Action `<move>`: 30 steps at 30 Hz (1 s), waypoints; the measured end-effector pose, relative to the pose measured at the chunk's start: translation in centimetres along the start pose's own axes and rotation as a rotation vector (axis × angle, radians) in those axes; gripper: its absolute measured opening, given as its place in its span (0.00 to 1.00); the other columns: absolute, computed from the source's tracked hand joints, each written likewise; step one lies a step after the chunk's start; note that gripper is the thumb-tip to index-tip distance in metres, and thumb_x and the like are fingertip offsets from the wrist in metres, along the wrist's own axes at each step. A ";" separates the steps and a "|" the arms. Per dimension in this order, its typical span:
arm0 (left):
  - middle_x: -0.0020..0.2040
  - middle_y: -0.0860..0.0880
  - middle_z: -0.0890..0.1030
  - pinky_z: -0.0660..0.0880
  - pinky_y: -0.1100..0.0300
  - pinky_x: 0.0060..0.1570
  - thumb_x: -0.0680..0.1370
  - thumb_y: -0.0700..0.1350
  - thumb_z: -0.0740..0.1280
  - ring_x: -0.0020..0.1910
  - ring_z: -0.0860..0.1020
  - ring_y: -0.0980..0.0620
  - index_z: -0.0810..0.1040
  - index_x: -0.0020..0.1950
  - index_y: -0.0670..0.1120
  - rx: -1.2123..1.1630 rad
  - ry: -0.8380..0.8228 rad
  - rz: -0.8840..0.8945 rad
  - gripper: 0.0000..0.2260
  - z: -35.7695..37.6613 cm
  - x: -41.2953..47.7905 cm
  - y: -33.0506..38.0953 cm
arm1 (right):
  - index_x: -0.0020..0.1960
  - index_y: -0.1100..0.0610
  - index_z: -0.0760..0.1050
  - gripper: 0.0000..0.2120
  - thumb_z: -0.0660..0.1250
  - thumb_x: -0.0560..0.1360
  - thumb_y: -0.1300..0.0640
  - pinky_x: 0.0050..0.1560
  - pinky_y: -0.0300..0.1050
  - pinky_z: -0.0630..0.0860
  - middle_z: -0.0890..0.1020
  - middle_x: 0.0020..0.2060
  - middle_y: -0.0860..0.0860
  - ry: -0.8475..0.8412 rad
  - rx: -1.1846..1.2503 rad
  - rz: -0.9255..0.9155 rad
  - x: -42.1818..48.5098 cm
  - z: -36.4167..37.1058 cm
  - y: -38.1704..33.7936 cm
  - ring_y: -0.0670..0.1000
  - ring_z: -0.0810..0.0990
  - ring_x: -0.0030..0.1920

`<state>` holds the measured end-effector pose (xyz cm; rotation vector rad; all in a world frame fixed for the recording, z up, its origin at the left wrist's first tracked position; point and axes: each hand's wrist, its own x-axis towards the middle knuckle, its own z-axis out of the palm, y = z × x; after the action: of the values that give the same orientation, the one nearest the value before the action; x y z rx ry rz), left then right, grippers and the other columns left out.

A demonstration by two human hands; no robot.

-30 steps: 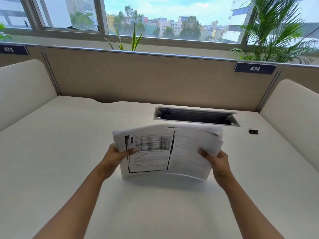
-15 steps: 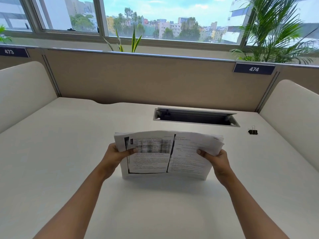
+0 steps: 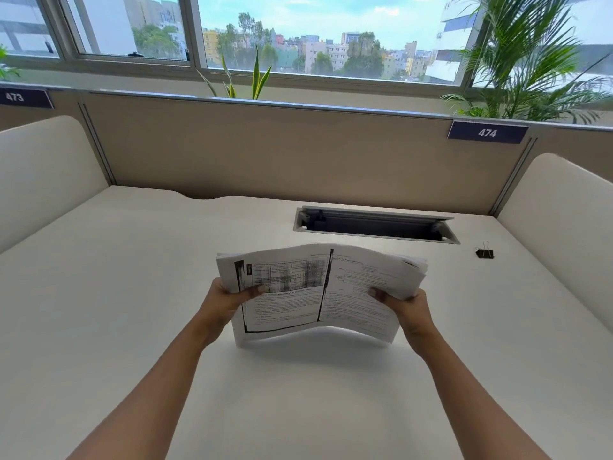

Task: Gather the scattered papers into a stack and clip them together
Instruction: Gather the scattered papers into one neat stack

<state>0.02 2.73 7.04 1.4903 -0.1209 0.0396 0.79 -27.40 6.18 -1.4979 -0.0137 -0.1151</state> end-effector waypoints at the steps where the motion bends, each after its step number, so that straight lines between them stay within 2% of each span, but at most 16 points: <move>1: 0.43 0.57 0.85 0.78 0.66 0.40 0.70 0.32 0.68 0.43 0.82 0.59 0.84 0.40 0.60 -0.001 0.007 0.005 0.20 -0.1 0.1 0.0 | 0.38 0.50 0.82 0.16 0.78 0.51 0.52 0.41 0.48 0.80 0.85 0.36 0.45 0.004 -0.003 -0.006 0.1 0.0 -0.1 0.53 0.81 0.42; 3: 0.43 0.57 0.85 0.77 0.65 0.41 0.67 0.38 0.73 0.43 0.82 0.57 0.84 0.41 0.59 -0.012 0.015 0.013 0.14 -0.2 0.2 0.3 | 0.39 0.49 0.82 0.23 0.79 0.45 0.46 0.42 0.50 0.81 0.85 0.37 0.46 -0.004 -0.012 -0.015 0.2 0.0 -0.4 0.52 0.82 0.42; 4: 0.43 0.56 0.85 0.78 0.65 0.40 0.62 0.45 0.77 0.44 0.83 0.56 0.85 0.41 0.58 -0.023 0.005 0.011 0.11 -0.3 0.1 0.5 | 0.40 0.49 0.82 0.27 0.80 0.42 0.42 0.42 0.49 0.81 0.85 0.37 0.46 -0.011 -0.016 -0.016 0.2 -0.1 -0.4 0.51 0.82 0.42; 6: 0.44 0.55 0.85 0.78 0.67 0.40 0.50 0.57 0.80 0.44 0.83 0.57 0.85 0.41 0.56 -0.024 -0.012 0.007 0.21 -0.6 0.1 0.1 | 0.43 0.51 0.82 0.33 0.80 0.41 0.38 0.43 0.48 0.81 0.85 0.38 0.47 -0.024 -0.014 -0.013 0.3 -0.4 -0.2 0.50 0.82 0.42; 8: 0.44 0.55 0.85 0.78 0.68 0.40 0.46 0.60 0.80 0.45 0.83 0.57 0.85 0.41 0.55 -0.030 0.007 0.004 0.26 -0.7 0.0 -0.5 | 0.43 0.53 0.82 0.34 0.80 0.41 0.38 0.43 0.47 0.80 0.86 0.40 0.49 -0.034 -0.019 0.005 0.2 -0.6 0.3 0.50 0.83 0.43; 11: 0.46 0.54 0.85 0.78 0.67 0.41 0.48 0.56 0.81 0.46 0.83 0.57 0.85 0.42 0.56 -0.045 0.004 -0.010 0.23 -0.6 -0.2 -1.3 | 0.40 0.52 0.83 0.29 0.81 0.42 0.40 0.42 0.45 0.80 0.86 0.39 0.48 -0.038 -0.023 0.031 -0.1 -0.5 0.9 0.48 0.83 0.43; 13: 0.45 0.55 0.85 0.78 0.66 0.41 0.59 0.46 0.79 0.46 0.82 0.58 0.85 0.41 0.57 -0.045 0.011 -0.018 0.13 -0.4 -0.3 -1.3 | 0.39 0.51 0.84 0.22 0.82 0.47 0.46 0.42 0.44 0.80 0.86 0.39 0.48 -0.040 -0.028 0.039 -0.1 -0.4 1.1 0.50 0.83 0.43; 15: 0.44 0.56 0.85 0.77 0.66 0.42 0.68 0.35 0.72 0.45 0.82 0.58 0.85 0.40 0.58 -0.034 0.035 -0.015 0.16 -0.4 -0.1 -1.4 | 0.38 0.50 0.84 0.13 0.79 0.54 0.55 0.42 0.45 0.81 0.86 0.38 0.47 -0.038 -0.005 0.039 -0.1 -0.2 1.0 0.53 0.82 0.45; 17: 0.44 0.56 0.85 0.78 0.67 0.41 0.70 0.32 0.69 0.45 0.82 0.58 0.85 0.40 0.58 -0.038 0.049 -0.017 0.19 -0.4 0.0 -1.4 | 0.38 0.50 0.83 0.14 0.78 0.52 0.53 0.44 0.49 0.81 0.86 0.37 0.47 -0.023 0.002 0.031 0.0 -0.1 0.8 0.53 0.82 0.44; 20: 0.43 0.56 0.85 0.78 0.64 0.41 0.69 0.33 0.71 0.44 0.83 0.57 0.85 0.40 0.58 -0.038 0.073 -0.014 0.17 -0.4 0.2 -1.0 | 0.38 0.49 0.83 0.16 0.77 0.51 0.51 0.45 0.53 0.80 0.85 0.37 0.46 -0.019 -0.001 0.008 0.1 0.1 0.5 0.53 0.81 0.44; 22: 0.44 0.55 0.85 0.79 0.61 0.43 0.62 0.44 0.77 0.44 0.83 0.56 0.85 0.41 0.56 -0.051 0.054 -0.007 0.11 -0.4 0.1 -0.8 | 0.39 0.50 0.82 0.16 0.77 0.51 0.52 0.45 0.52 0.80 0.85 0.37 0.46 -0.023 -0.001 0.004 0.2 0.1 0.3 0.53 0.81 0.44; 24: 0.45 0.54 0.85 0.79 0.64 0.42 0.52 0.54 0.81 0.45 0.83 0.56 0.85 0.43 0.54 -0.038 0.014 -0.008 0.21 -0.6 0.0 -1.1 | 0.40 0.52 0.82 0.21 0.79 0.48 0.49 0.42 0.47 0.81 0.85 0.37 0.46 -0.039 -0.001 0.014 0.2 0.0 0.4 0.50 0.82 0.42; 25: 0.46 0.53 0.85 0.79 0.65 0.41 0.51 0.55 0.81 0.46 0.83 0.56 0.85 0.44 0.53 -0.037 0.019 -0.012 0.23 -0.7 0.1 -1.3 | 0.40 0.52 0.82 0.25 0.80 0.45 0.47 0.42 0.46 0.81 0.86 0.37 0.46 -0.040 -0.002 0.020 0.2 0.0 0.4 0.49 0.82 0.41; 26: 0.46 0.53 0.85 0.79 0.64 0.42 0.54 0.52 0.80 0.46 0.83 0.56 0.85 0.44 0.52 -0.037 0.032 -0.014 0.20 -0.6 0.0 -1.4 | 0.41 0.53 0.82 0.29 0.81 0.42 0.44 0.43 0.46 0.81 0.86 0.38 0.47 -0.039 0.000 0.023 0.2 0.0 0.6 0.48 0.83 0.41; 28: 0.44 0.54 0.85 0.78 0.61 0.46 0.66 0.39 0.75 0.45 0.83 0.57 0.83 0.46 0.50 -0.046 0.059 -0.024 0.11 -0.4 0.0 -1.4 | 0.41 0.52 0.83 0.31 0.81 0.41 0.40 0.46 0.51 0.80 0.86 0.39 0.48 -0.036 0.007 0.024 0.2 0.0 0.7 0.50 0.83 0.43; 30: 0.43 0.57 0.85 0.77 0.63 0.46 0.70 0.32 0.70 0.44 0.83 0.59 0.81 0.48 0.49 -0.026 0.089 -0.027 0.13 -0.2 0.1 -1.4 | 0.40 0.50 0.83 0.30 0.80 0.41 0.38 0.47 0.54 0.80 0.86 0.39 0.48 -0.040 0.006 0.025 0.2 0.1 0.7 0.52 0.82 0.43</move>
<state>0.24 2.82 5.64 1.4619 -0.0295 0.0821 1.05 -27.30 5.54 -1.4940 -0.0269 -0.0651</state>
